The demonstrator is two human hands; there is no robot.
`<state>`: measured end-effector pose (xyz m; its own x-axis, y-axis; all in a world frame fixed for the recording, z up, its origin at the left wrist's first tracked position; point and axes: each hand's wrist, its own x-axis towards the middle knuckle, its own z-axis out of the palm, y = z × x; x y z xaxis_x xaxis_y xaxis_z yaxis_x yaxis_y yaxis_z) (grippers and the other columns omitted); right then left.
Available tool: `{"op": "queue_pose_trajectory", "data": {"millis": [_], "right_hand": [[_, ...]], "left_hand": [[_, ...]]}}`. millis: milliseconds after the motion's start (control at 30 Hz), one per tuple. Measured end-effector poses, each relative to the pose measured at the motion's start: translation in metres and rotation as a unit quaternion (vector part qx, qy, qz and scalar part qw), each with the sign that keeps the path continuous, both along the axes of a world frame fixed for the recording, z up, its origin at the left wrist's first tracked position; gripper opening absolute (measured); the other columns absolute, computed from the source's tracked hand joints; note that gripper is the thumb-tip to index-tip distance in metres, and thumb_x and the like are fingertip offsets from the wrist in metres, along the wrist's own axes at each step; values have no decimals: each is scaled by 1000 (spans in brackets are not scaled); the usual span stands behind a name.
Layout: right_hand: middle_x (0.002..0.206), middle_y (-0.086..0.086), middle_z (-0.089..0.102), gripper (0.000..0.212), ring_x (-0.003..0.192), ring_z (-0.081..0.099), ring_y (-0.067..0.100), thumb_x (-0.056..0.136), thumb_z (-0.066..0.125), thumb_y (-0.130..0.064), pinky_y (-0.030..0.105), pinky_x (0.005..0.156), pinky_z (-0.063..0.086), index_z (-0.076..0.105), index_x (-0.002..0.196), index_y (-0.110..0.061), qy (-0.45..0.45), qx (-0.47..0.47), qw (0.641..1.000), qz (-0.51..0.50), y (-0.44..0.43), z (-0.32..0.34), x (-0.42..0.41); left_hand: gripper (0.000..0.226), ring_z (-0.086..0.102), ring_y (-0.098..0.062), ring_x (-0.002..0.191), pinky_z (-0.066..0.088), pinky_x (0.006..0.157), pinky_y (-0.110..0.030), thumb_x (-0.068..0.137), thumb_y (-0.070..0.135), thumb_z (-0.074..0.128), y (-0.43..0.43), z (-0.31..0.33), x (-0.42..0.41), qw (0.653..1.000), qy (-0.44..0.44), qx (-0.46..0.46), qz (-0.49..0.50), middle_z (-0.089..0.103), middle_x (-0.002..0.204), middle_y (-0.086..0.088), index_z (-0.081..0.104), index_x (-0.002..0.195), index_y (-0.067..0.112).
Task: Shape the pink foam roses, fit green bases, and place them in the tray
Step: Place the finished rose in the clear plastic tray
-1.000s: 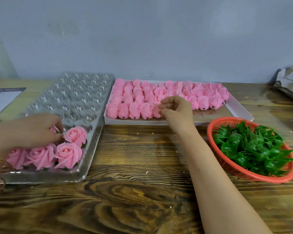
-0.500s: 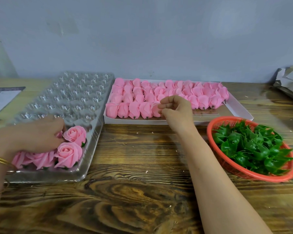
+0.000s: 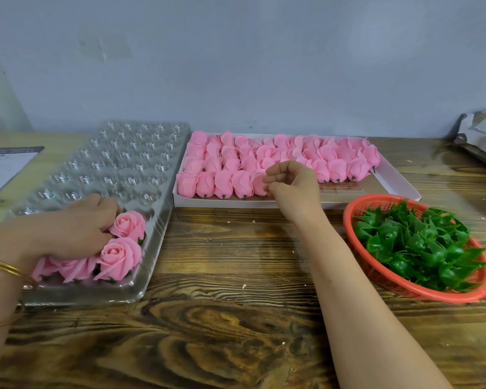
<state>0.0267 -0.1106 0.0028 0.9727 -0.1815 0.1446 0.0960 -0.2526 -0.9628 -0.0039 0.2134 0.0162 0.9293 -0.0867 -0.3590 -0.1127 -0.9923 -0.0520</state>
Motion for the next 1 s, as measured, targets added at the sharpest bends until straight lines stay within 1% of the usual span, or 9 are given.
{"op": "queue_pose_trajectory", "data": {"millis": [100, 133, 300, 400, 633, 833, 900, 1000], "right_hand": [[83, 1, 67, 35, 86, 68, 17, 82, 54, 13, 35, 85, 58, 60, 84, -21, 0, -2, 1000, -1, 0, 0, 0], [83, 1, 67, 35, 86, 68, 17, 82, 54, 13, 35, 85, 58, 60, 84, -21, 1, -3, 1000, -1, 0, 0, 0], [82, 1, 67, 35, 86, 68, 17, 82, 53, 14, 36, 85, 58, 60, 83, -21, 2, -8, 1000, -2, 0, 0, 0], [83, 2, 67, 35, 86, 68, 18, 82, 53, 14, 37, 86, 58, 60, 83, -21, 4, -8, 1000, -2, 0, 0, 0], [84, 2, 68, 36, 87, 68, 18, 81, 53, 14, 38, 86, 58, 61, 83, -21, 7, -11, 1000, -5, 0, -1, 0], [85, 2, 68, 36, 87, 68, 19, 81, 53, 14, 39, 87, 58, 61, 83, -21, 5, -13, 1000, -8, -1, -2, 0], [84, 2, 68, 36, 86, 68, 18, 81, 53, 14, 39, 86, 58, 61, 83, -21, 5, -13, 1000, -10, -1, -2, 0], [85, 3, 68, 36, 87, 68, 19, 81, 52, 14, 41, 87, 58, 61, 83, -21, 6, -11, 1000, -13, -1, -3, 1]], "left_hand": [[22, 37, -9, 99, 33, 73, -20, 100, 35, 47, -1, 0, -2, 1000, 2, 7, -8, 31, 102, 9, 35, 110, 20], [21, 37, -9, 99, 34, 74, -21, 101, 35, 46, -1, 0, -2, 1000, 5, 7, -9, 30, 102, 9, 34, 110, 20], [16, 37, -13, 104, 38, 93, -30, 101, 33, 43, 1, 1, -2, 999, 27, 13, -10, 31, 104, 7, 32, 106, 22], [15, 37, -14, 105, 38, 95, -31, 102, 30, 43, 2, 0, -1, 999, 32, 19, -10, 32, 104, 6, 32, 109, 22], [22, 35, -16, 112, 36, 103, -35, 101, 28, 45, 0, 2, -2, 999, 40, 9, -8, 34, 111, 6, 30, 118, 25], [25, 35, -18, 116, 36, 104, -35, 100, 36, 48, 0, 5, -3, 999, 41, 3, -2, 33, 112, 5, 29, 115, 28], [25, 37, -17, 114, 37, 100, -34, 99, 37, 50, 1, 5, -2, 999, 37, -8, 4, 33, 110, 7, 31, 113, 30], [27, 43, -10, 104, 40, 90, -29, 95, 39, 56, 4, 6, -3, 999, 26, -38, 5, 34, 106, 11, 33, 107, 34]]}}
